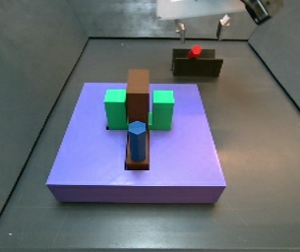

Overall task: Pick up the red object. Move up. Place the red object on the fixture. Regrasp the red object. Move to above the board. Insert the red object.
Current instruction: Regrasp the red object.

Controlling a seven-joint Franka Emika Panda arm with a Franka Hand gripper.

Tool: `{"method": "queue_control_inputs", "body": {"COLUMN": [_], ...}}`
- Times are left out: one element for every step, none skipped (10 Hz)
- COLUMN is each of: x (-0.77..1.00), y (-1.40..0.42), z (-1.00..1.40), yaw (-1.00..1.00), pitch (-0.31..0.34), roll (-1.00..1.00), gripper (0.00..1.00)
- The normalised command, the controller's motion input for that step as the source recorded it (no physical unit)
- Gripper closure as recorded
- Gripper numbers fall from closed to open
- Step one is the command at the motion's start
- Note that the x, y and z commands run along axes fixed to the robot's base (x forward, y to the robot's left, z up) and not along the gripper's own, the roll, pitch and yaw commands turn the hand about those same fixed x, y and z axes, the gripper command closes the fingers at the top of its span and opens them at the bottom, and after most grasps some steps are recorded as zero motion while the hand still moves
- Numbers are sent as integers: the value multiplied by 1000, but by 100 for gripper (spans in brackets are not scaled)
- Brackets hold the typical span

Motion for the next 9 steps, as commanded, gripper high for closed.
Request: {"method": "queue_control_inputs", "body": {"x": [0,0,0,0,169,266,229,140,66], "y": [-149,-149,-149,-137,-180,-186,-217,-209,-231], "z": [80,80,80,43,0,0,-6,0,0], "yaw": [157,157,163,191,254,286,266,251,234], "pitch": [260,271,269,186,0,-54,-23,0,11], "roll": [1000,1000,1000,1000,1000,1000,1000,1000,1000], "gripper": [0,0,0,0,0,0,0,0,0]}}
